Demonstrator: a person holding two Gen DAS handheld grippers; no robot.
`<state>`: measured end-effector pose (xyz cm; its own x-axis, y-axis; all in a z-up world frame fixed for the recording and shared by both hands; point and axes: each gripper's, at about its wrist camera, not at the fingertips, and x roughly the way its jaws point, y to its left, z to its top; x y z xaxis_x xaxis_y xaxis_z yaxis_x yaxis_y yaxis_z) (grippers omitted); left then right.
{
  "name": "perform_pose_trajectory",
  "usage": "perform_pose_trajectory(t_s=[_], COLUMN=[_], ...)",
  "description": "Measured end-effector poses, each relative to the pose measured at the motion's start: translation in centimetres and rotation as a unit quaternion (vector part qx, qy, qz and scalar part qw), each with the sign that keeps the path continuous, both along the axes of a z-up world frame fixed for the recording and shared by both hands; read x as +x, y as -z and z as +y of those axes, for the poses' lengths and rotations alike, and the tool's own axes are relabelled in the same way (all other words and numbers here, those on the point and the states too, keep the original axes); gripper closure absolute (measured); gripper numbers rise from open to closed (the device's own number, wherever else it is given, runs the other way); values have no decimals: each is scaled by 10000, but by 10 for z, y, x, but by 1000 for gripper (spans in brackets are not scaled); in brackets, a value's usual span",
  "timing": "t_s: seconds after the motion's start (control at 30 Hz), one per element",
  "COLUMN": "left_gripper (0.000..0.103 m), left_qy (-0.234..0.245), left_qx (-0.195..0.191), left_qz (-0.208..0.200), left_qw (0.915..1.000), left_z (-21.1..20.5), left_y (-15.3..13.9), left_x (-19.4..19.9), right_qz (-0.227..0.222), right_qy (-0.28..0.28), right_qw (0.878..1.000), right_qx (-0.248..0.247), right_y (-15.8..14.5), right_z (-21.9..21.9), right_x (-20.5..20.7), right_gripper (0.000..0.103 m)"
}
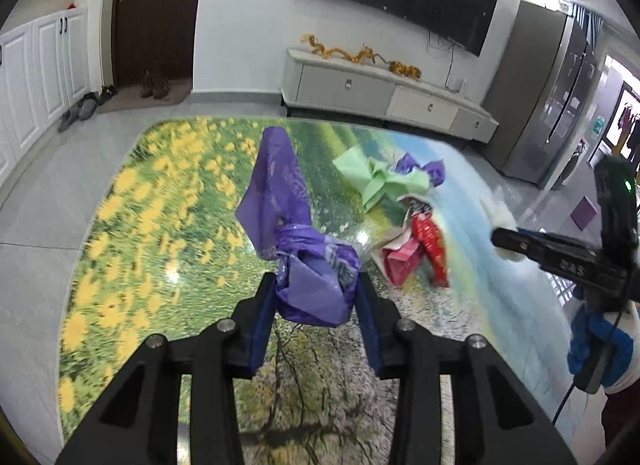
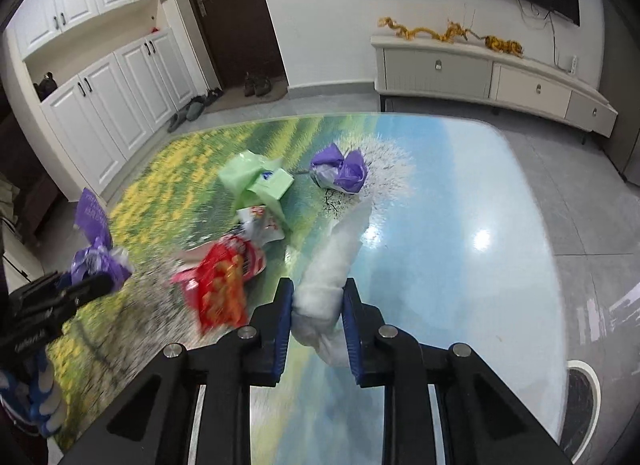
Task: Collect trash
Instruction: 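Grasp the purple bag with the left tool while the right grasps white plastic, then carry the purple bag and white plastic over the bin and open both tools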
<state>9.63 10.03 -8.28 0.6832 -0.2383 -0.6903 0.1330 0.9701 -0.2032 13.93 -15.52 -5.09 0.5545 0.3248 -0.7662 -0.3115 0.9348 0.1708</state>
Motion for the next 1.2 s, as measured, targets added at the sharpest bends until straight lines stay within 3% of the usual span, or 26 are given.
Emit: perform_pose_trajectory(t_s=[0.23,0.4,0.53,0.77,0.93,1.2], left_gripper=[67,67,67,66,66,64], left_qy=[284,768,1239,2317,3025,3708], left_qx=[49,142,251,528,744,828], left_qz=[-445,-639,-651,-463,-203,380], left_qw=[9986,9949,9898,9703,9500,9242], left_z=[-25,-73,-118,-231,-325,-440], left_y=[-39,-61,-69,-67,-53,-12], left_x=[-25,-36,-39,-35,-24,-3], right_qz=[-551,-970,-1129,-803,-432,204], right_qy=[355,861,1433,2388,2717,3012], right_qw=[9977,9915,9832,9677,9612,9525], right_qx=[172,139,4,55,208,406], right_y=[-51,-80,-87,-58,-23,44], right_z=[-43,-97,-149,-244,-289,-346], right_x=[-59,-101,-130,-157,-161,-143], right_gripper=[80,80,80,80,80,80])
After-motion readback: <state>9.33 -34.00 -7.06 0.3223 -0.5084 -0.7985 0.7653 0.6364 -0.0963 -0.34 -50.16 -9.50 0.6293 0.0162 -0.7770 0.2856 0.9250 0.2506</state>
